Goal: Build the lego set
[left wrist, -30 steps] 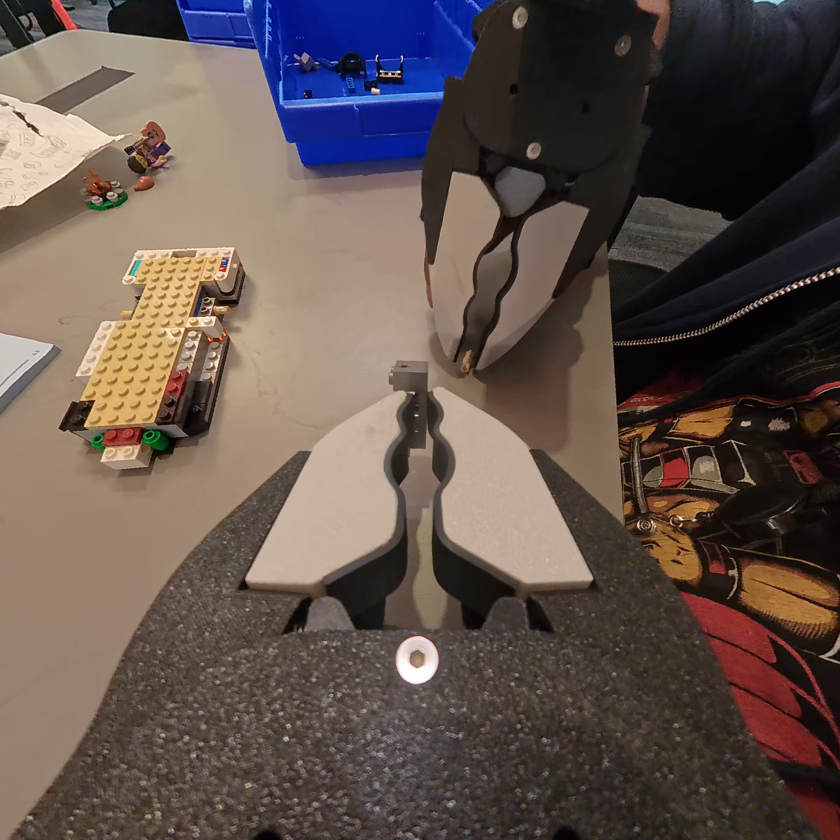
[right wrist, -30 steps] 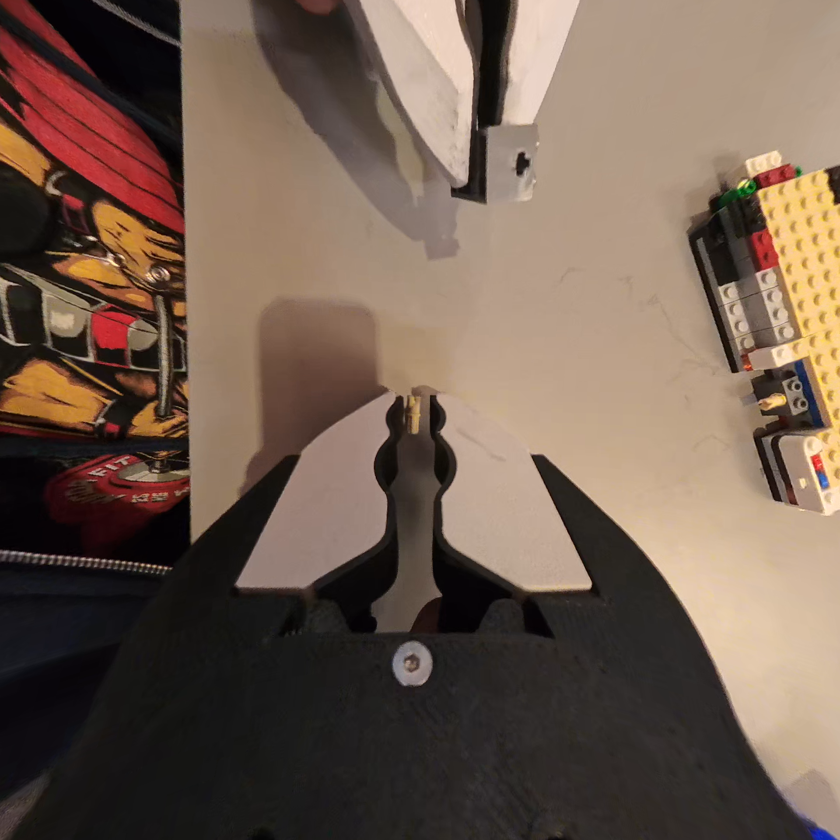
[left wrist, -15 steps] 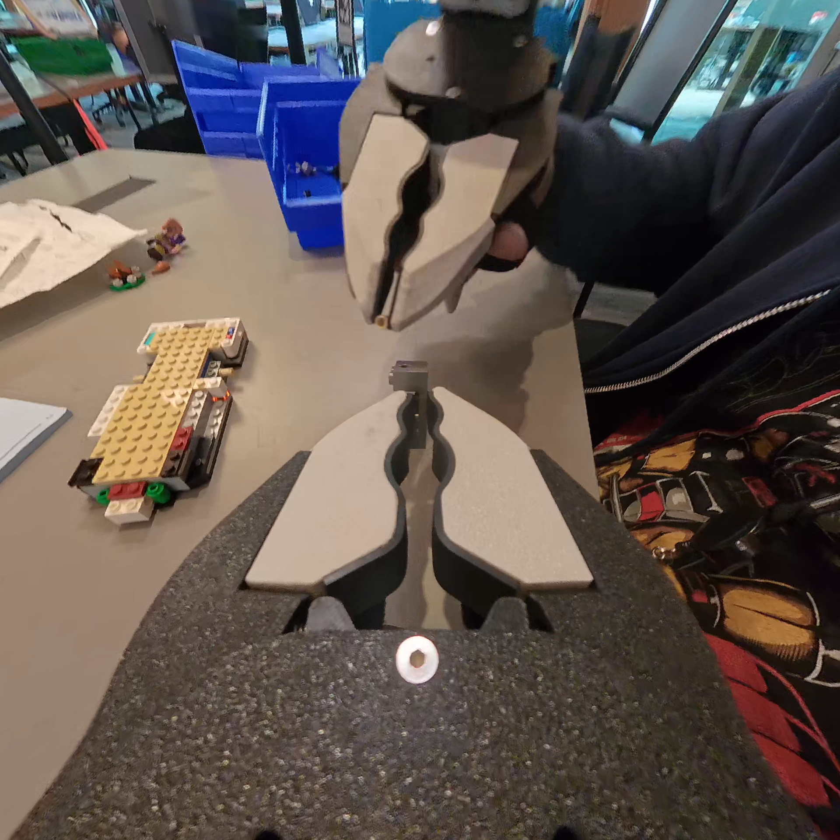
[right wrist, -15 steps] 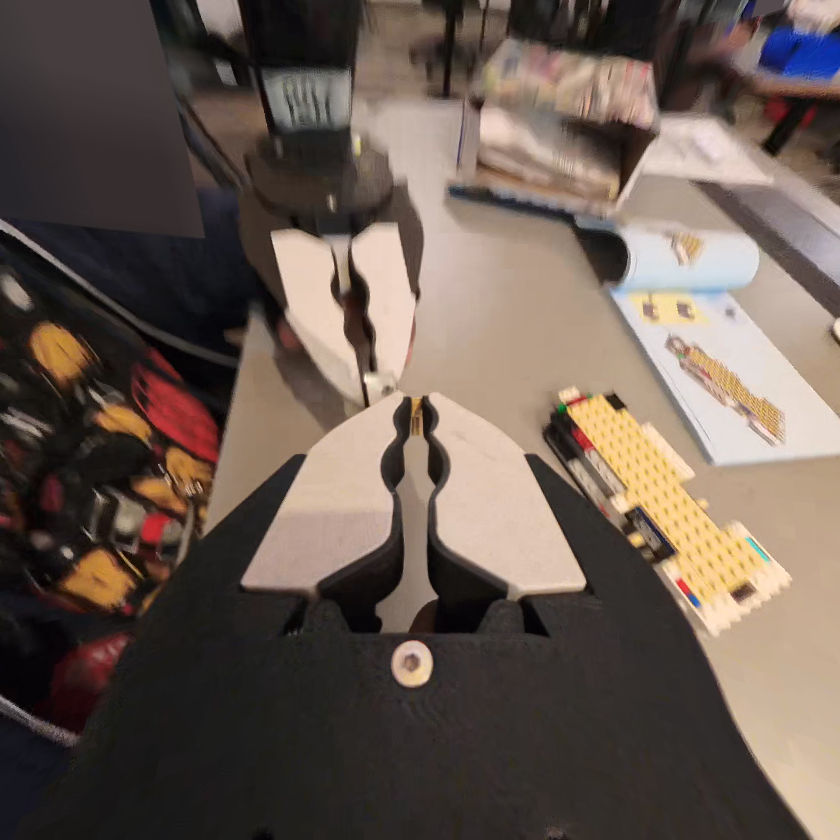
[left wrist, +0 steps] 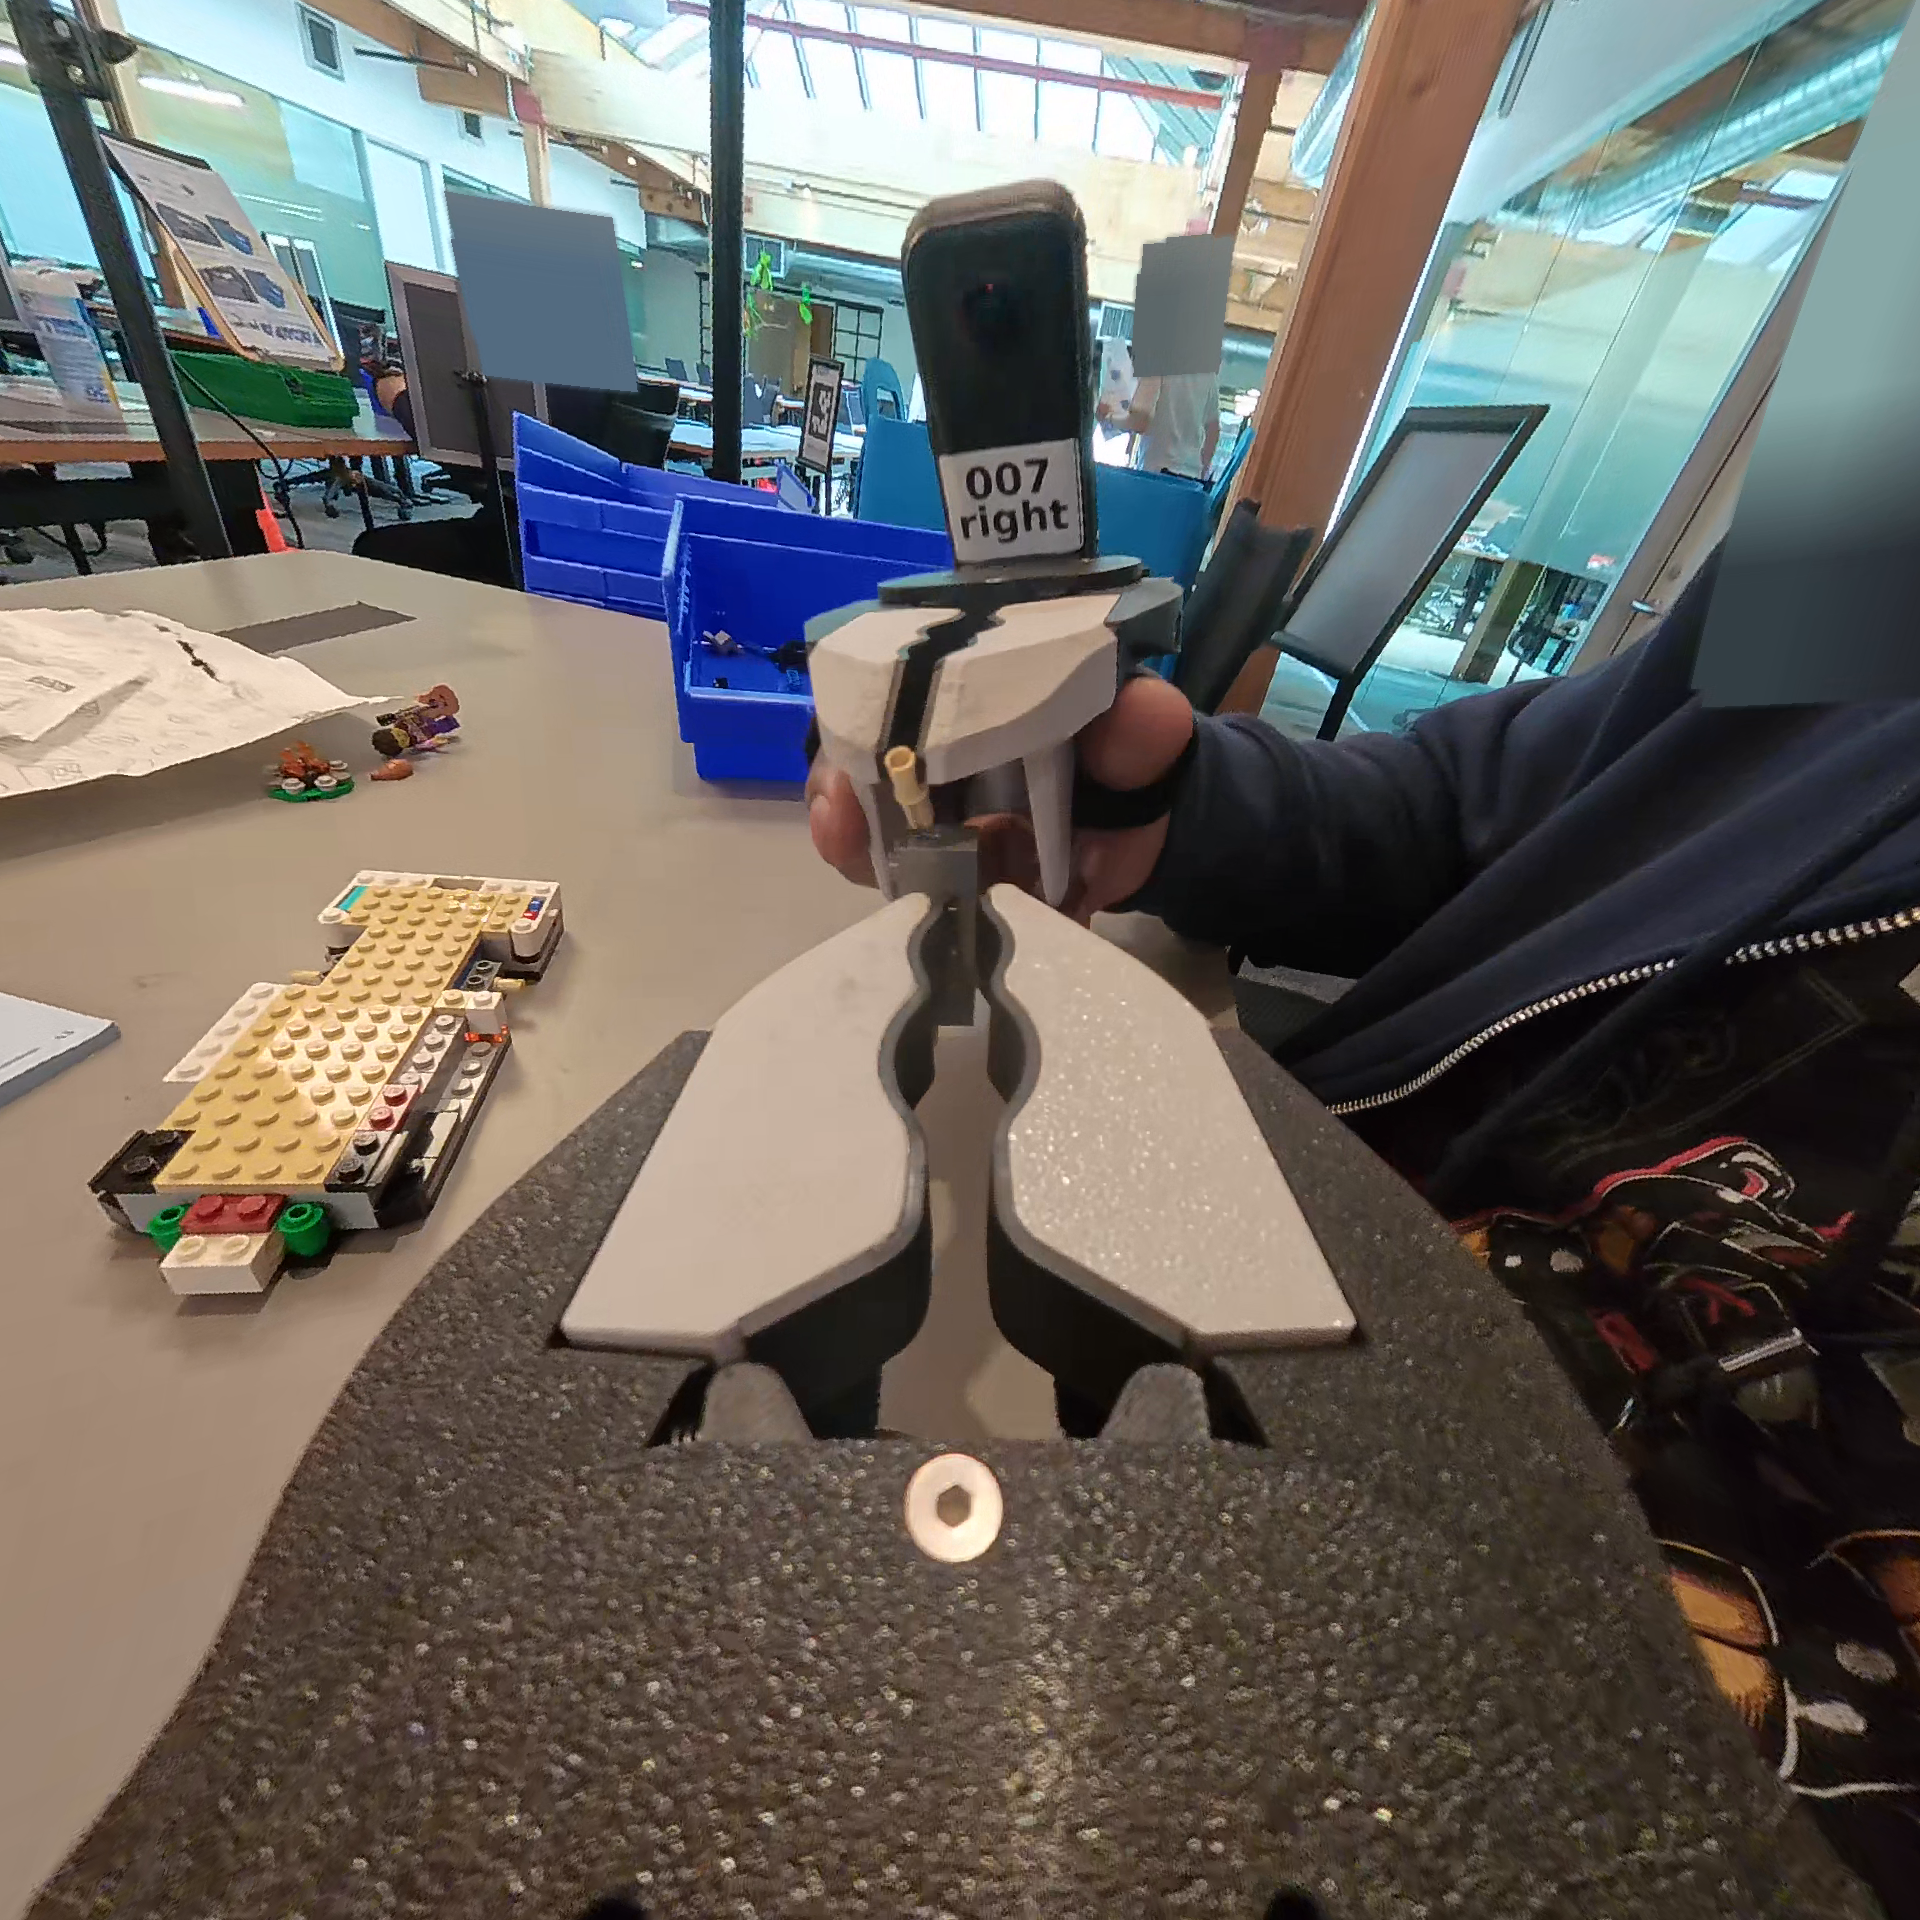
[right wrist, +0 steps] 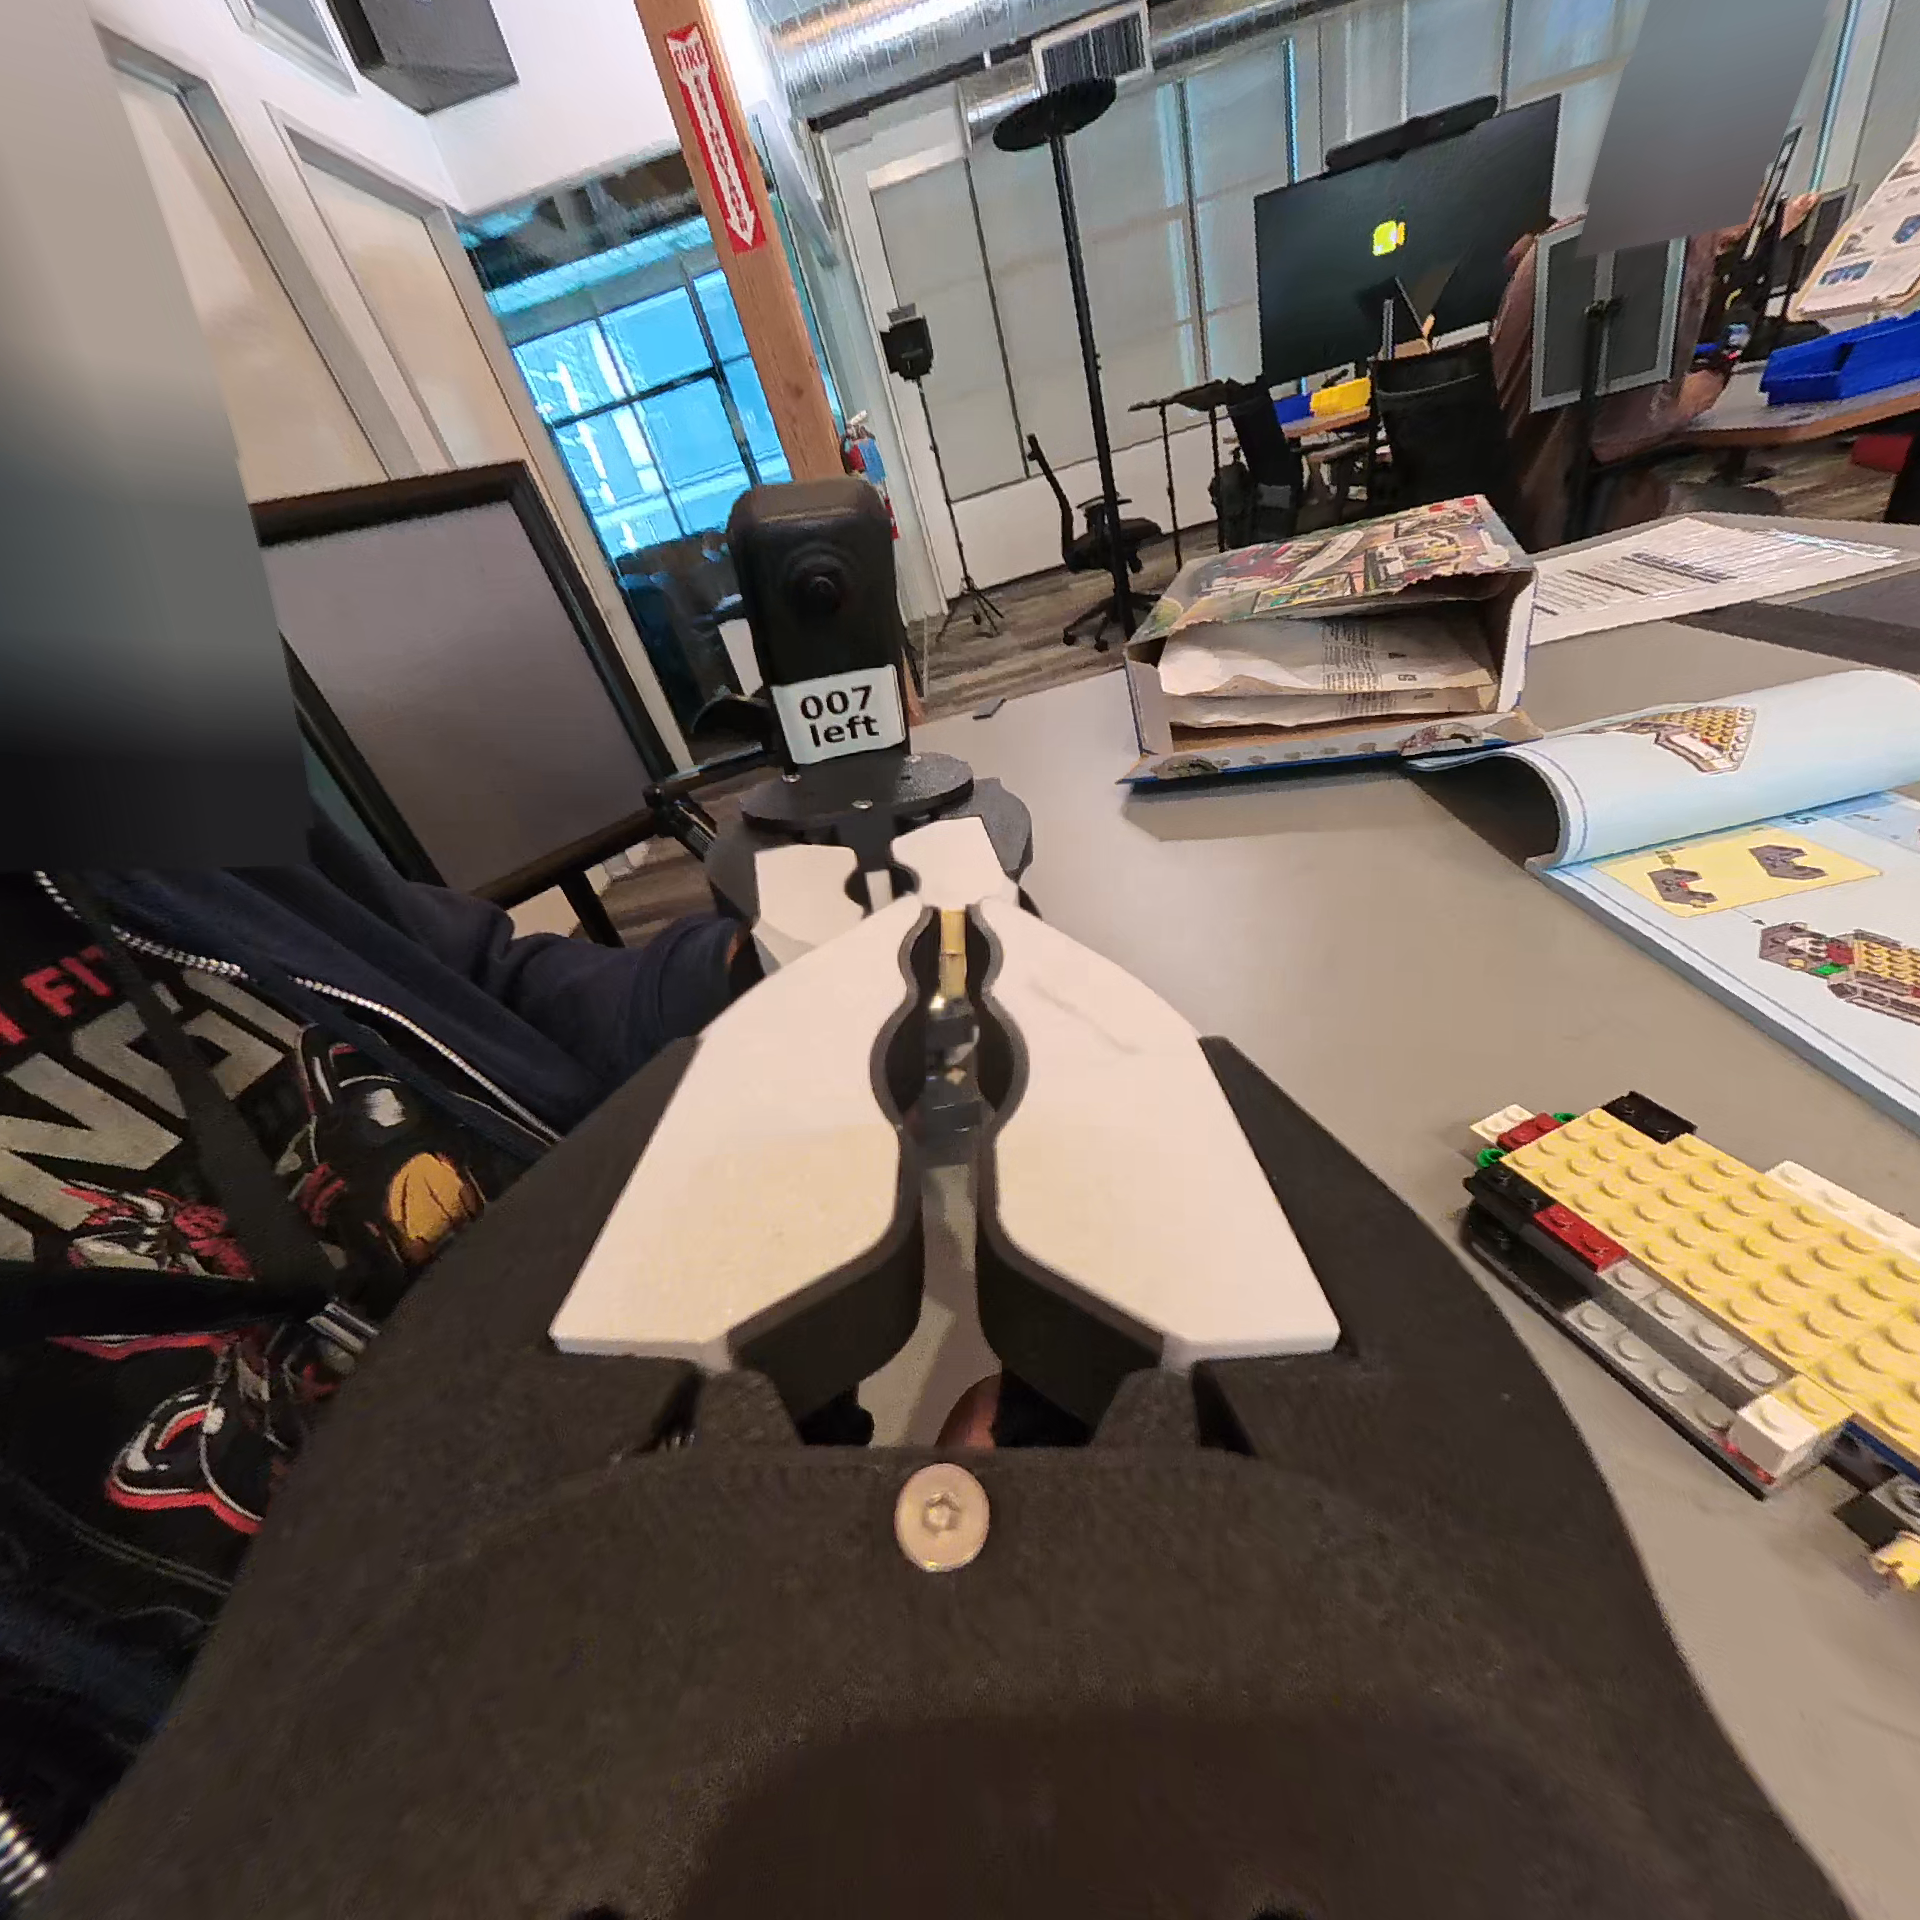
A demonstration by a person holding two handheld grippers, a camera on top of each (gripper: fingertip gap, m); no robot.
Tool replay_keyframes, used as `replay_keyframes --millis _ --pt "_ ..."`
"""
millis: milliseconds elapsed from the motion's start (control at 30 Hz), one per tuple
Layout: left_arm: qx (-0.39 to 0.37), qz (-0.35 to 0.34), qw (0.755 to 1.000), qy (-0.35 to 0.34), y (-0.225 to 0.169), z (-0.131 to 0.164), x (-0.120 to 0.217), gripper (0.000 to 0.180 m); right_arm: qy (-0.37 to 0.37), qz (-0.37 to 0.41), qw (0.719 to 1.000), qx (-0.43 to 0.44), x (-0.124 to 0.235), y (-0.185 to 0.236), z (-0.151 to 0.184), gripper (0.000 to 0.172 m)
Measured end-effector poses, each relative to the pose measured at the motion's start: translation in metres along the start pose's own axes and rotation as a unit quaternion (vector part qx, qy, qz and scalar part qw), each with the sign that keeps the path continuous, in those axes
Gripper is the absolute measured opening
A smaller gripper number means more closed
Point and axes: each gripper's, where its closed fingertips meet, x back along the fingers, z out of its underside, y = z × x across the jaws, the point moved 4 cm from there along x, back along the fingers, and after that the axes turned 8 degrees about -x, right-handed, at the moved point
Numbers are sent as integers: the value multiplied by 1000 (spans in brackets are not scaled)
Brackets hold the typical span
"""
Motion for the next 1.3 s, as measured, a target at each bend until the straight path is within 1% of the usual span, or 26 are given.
replay_keyframes --millis 233,767,1167,1300 --pt "9 1 1000 -8 0 -1 -1 5 -28 -17 999 -39 -3 -1 2 4" --pt "11 2 1000 -15 0 -2 0 5 -46 -27 998 -46 4 -1 1 4" --pt "55 77 995 -43 -11 -5 -1 5 -60 -106 991 -59 2 11 2 4" --pt "52 84 994 -42 -13 -4 -2 5 -58 -116 990 -59 -1 12 4 4"
